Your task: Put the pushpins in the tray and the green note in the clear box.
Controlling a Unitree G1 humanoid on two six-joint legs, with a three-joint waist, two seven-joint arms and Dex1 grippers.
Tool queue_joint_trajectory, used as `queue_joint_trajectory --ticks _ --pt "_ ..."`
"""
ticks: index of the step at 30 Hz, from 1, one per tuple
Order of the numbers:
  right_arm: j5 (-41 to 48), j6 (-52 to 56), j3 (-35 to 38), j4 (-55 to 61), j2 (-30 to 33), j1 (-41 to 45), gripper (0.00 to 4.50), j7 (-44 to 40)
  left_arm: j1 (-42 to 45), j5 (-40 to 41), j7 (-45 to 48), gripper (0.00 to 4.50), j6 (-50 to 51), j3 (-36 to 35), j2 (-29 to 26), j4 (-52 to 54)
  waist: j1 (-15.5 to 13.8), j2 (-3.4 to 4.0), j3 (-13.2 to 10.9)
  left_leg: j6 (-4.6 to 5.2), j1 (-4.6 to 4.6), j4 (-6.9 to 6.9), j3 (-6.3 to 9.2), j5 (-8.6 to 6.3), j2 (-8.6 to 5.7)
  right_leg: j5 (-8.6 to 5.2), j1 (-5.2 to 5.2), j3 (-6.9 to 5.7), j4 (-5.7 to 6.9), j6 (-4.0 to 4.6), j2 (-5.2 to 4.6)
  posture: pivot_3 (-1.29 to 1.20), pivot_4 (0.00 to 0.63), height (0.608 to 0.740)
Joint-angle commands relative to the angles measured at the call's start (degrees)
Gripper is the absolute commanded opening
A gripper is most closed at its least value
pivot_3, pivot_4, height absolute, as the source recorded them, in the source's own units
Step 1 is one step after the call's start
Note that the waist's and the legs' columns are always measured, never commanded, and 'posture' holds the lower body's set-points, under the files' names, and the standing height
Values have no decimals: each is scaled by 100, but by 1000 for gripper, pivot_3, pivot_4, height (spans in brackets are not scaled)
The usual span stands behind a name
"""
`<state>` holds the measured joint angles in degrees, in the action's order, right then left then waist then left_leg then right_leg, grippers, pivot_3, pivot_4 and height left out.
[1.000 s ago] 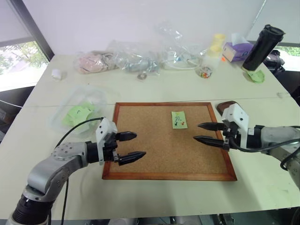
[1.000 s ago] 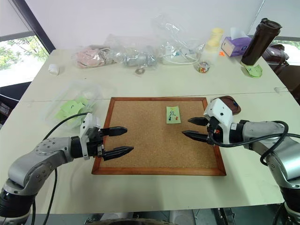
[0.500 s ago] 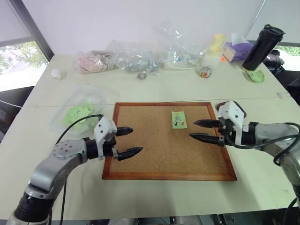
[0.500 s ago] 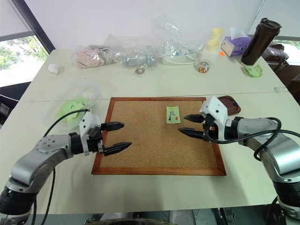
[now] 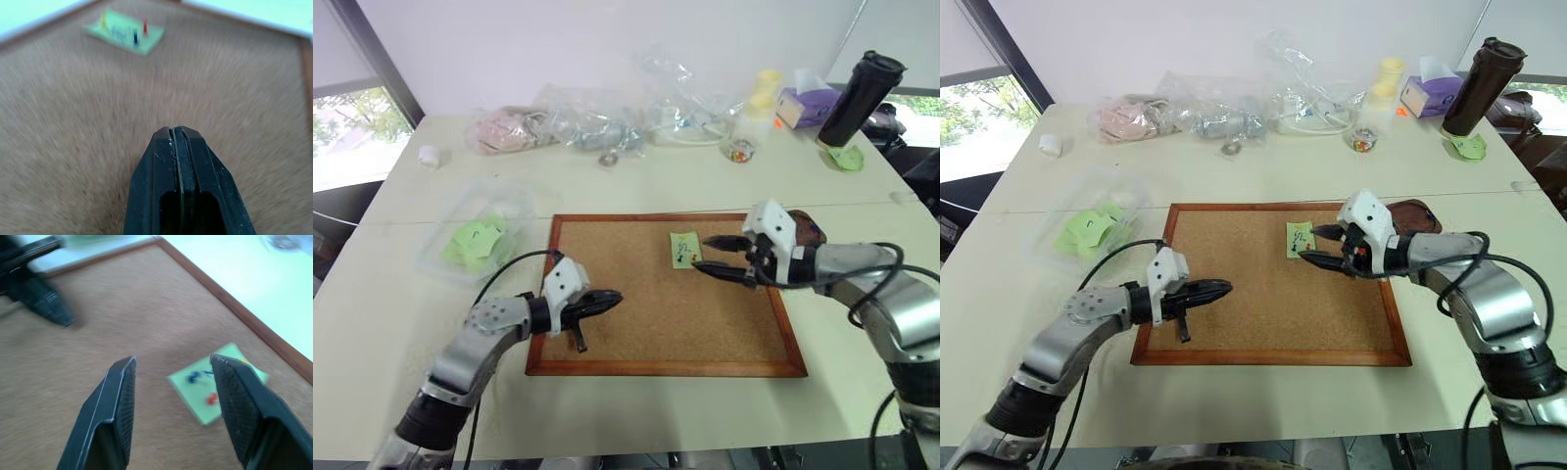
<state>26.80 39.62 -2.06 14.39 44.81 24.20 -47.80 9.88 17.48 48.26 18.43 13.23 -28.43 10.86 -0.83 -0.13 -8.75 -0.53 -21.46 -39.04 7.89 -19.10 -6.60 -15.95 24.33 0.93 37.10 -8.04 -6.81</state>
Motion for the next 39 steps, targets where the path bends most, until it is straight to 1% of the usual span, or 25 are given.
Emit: queue_joint_trajectory --ticks 1,5,8,14,22,25,26,28,29,34,39 --pt "-217 42 -132 -379 -314 466 2478 228 142 -356 -45 22 -468 142 140 -357 -1 1 1 0 1 1 1 0 0 0 0 -1 0 0 -1 0 150 740" --pt "-759 -83 -536 -1267 -843 1068 2478 544 122 -542 -118 22 -649 180 309 -669 4 3 4 -1 5 -7 -2 1 -4 1 -8 -2 0 1 0 0 150 740" --pt "-998 -202 -635 -1804 -1092 1315 2478 614 57 -605 -127 22 -649 162 342 -675 -13 8 7 -3 6 -7 3 2 -7 2 -10 -3 4 2 -1 0 150 740" --pt "-1438 -550 -844 -2625 -1244 1528 2478 504 -74 -612 -117 22 -531 153 294 -430 15 12 10 -3 7 -6 3 2 -10 2 -6 -3 8 2 -1 0 150 740" --pt "-1648 -741 -801 -2941 -1308 1529 2478 348 -142 -594 -151 22 -351 132 236 -147 34 12 10 -3 6 -4 3 2 -9 2 -2 -2 9 2 0 0 150 740" --pt "-1704 -810 -780 -3058 -1356 1527 1603 343 -112 -589 -166 0 -310 134 238 -115 37 12 10 -3 6 -3 3 2 -9 2 -2 -2 9 2 0 0 150 740" --pt "-1711 -815 -766 -3077 -1371 1528 1001 341 -107 -589 -169 0 -304 136 237 -110 37 12 10 -3 6 -4 3 2 -8 2 -2 -2 9 2 0 0 150 740" --pt "-1767 -869 -782 -3103 -1374 1519 148 327 -100 -590 -174 0 -296 138 236 -102 35 12 10 -3 6 -4 3 2 -9 2 -2 -2 9 2 0 0 150 740" --pt "-1788 -886 -780 -3100 -1377 1509 61 318 -98 -587 -175 0 -286 139 234 -93 35 13 11 -3 6 -3 3 2 -9 2 -2 -2 9 2 0 0 150 740" --pt "-1843 -919 -715 -2888 -1311 1492 61 315 -144 -570 -121 0 -125 205 173 3 40 13 11 -3 6 -3 3 2 -8 2 -2 -2 9 2 1 0 150 740" --pt "-1624 -512 -343 -2103 -1046 1471 61 333 -176 -508 -154 0 114 217 210 49 27 14 10 -3 1 -1 3 2 -8 2 5 -1 9 2 0 0 150 740"
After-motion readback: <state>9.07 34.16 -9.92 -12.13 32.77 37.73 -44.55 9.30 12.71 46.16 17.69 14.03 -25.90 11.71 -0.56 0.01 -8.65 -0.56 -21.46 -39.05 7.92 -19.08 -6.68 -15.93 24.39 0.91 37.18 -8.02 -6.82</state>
